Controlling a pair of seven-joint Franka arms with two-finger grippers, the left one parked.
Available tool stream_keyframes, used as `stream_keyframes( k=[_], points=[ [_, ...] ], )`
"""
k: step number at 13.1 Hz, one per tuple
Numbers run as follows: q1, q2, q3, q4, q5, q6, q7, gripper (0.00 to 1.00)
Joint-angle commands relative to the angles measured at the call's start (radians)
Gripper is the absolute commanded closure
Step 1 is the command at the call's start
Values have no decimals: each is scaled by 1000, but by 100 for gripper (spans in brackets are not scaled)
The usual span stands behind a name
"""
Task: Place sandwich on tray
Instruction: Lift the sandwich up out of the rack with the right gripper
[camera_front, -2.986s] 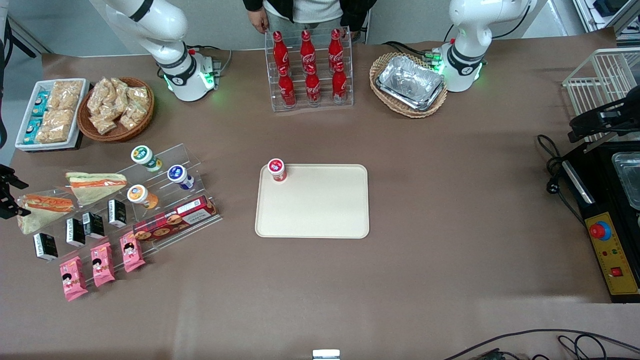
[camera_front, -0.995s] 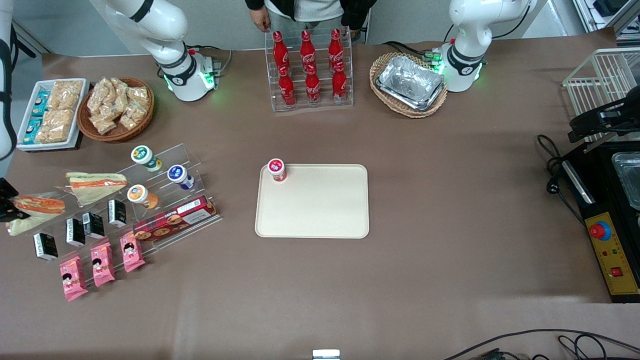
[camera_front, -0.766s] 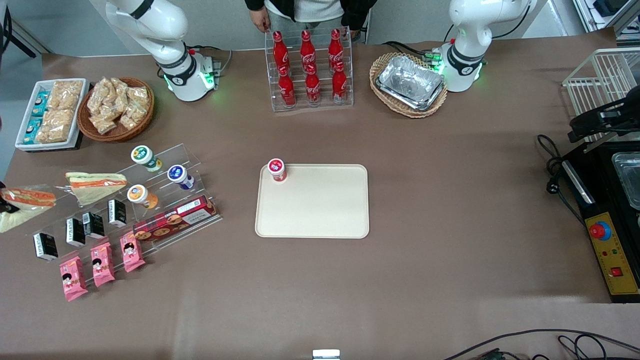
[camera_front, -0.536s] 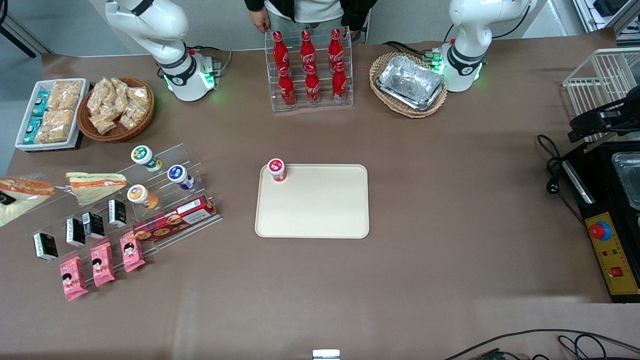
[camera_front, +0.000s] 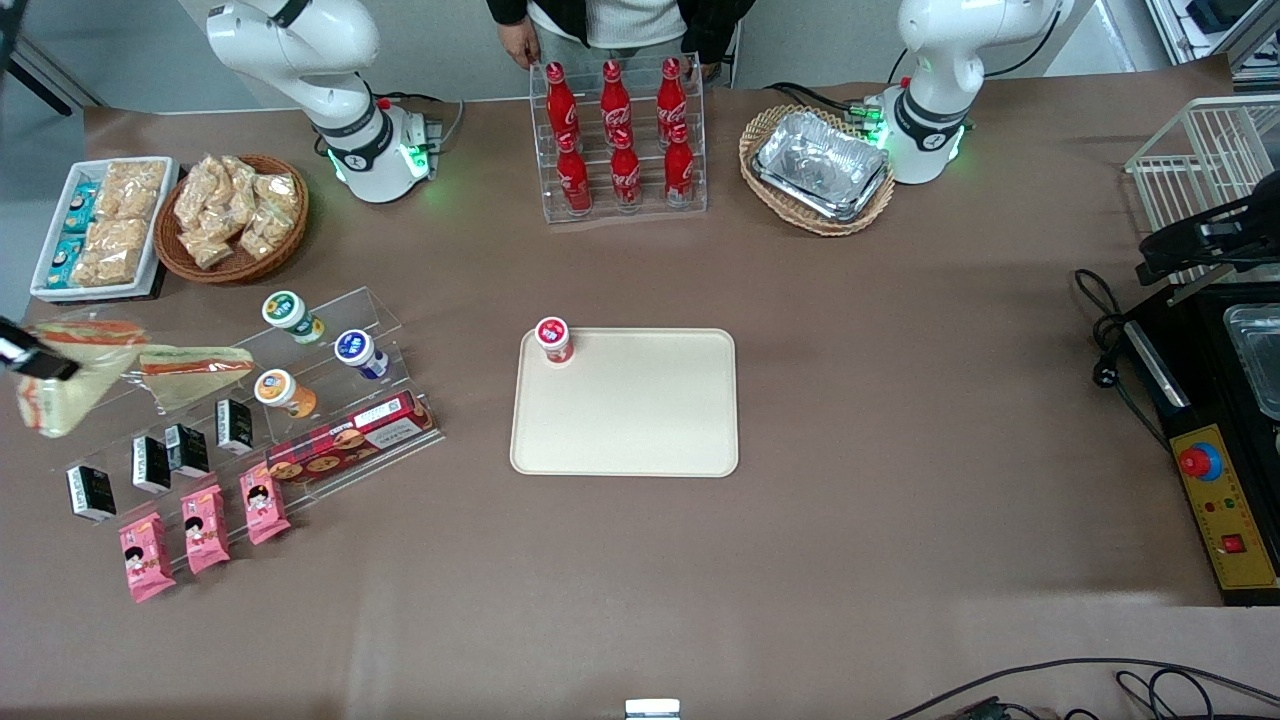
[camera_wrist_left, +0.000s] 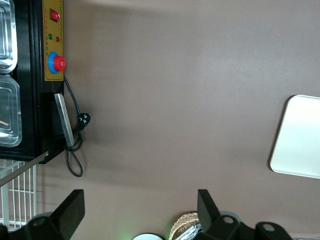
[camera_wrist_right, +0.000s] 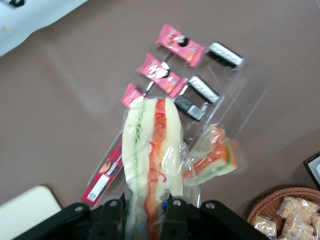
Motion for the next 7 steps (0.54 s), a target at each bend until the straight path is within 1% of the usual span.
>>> stream_keyframes(
  k=[1,2,4,5,6,7],
  points=[
    [163,-10,-9,52,-50,-52,3,100],
    [220,-14,-9,52,-55,-58,15,100],
    [300,-13,-6,58,-53,-54,24,100],
    [354,-8,8,72,-53,-57,52,100],
    [394,-5,15,72,-49,-52,120,100],
    [440,2,32,70,-59,-35,180,100]
  ],
)
